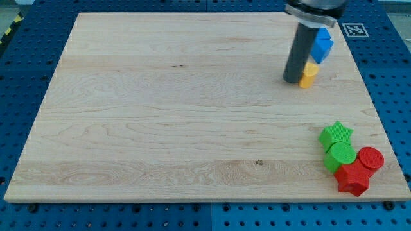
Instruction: Move the yellow heart below the blue triangle
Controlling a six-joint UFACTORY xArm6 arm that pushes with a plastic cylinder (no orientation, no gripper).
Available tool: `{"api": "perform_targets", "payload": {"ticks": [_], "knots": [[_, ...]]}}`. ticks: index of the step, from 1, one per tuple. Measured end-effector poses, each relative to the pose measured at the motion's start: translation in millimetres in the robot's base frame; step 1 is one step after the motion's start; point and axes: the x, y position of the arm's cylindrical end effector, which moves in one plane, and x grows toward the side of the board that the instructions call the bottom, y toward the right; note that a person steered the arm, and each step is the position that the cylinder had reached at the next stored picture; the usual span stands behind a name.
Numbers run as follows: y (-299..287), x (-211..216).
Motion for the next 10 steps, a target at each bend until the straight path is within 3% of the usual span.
{"api": "perform_targets", "payload": {"ticks": [3, 5, 9, 10], "knots": [[28.8, 3.6], [64.2, 53.6], [75.1, 10.3], [75.0, 23.9]]}}
